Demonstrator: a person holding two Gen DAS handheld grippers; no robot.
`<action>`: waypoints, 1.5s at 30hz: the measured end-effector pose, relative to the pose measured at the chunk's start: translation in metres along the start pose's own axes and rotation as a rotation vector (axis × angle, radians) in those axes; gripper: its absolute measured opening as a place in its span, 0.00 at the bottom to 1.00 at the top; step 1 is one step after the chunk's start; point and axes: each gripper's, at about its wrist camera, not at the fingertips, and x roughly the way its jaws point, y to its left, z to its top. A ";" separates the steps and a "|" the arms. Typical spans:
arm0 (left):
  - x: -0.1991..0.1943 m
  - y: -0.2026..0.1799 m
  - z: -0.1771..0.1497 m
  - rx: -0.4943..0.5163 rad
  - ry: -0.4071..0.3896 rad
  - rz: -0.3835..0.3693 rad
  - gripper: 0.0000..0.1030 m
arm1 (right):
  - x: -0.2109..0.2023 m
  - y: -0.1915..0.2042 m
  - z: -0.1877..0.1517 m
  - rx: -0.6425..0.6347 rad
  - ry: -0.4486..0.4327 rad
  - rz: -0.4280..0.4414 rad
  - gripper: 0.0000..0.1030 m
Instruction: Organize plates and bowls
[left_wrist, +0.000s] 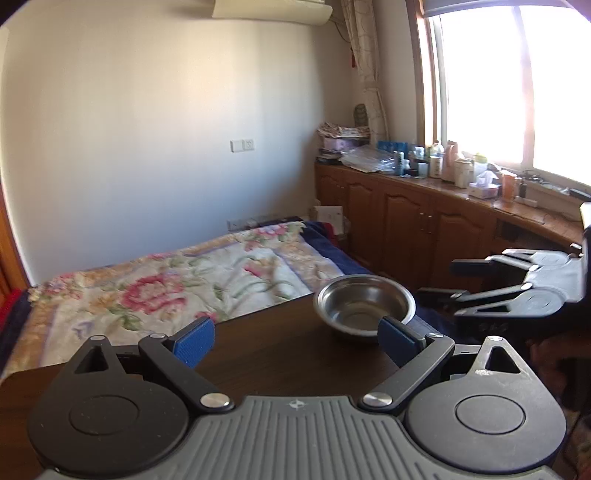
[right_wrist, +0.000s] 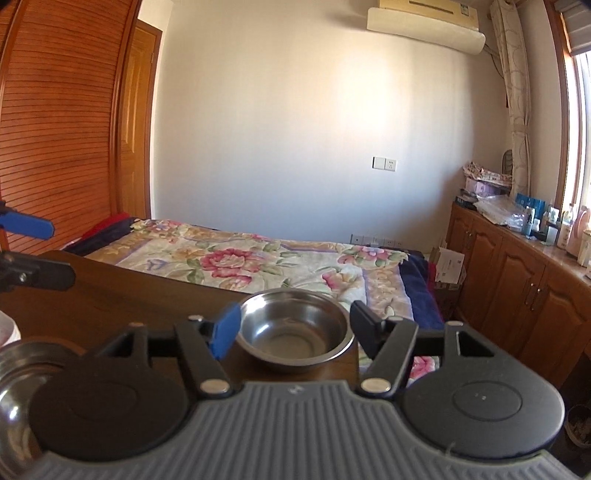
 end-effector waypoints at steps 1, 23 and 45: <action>0.004 -0.002 0.003 -0.008 0.004 -0.009 0.94 | 0.003 -0.003 0.000 0.006 0.007 0.002 0.64; 0.119 -0.024 0.034 0.070 0.160 -0.078 0.75 | 0.056 -0.052 -0.012 0.133 0.113 0.025 0.61; 0.188 -0.014 0.022 0.051 0.377 -0.132 0.43 | 0.075 -0.060 -0.024 0.226 0.199 0.143 0.43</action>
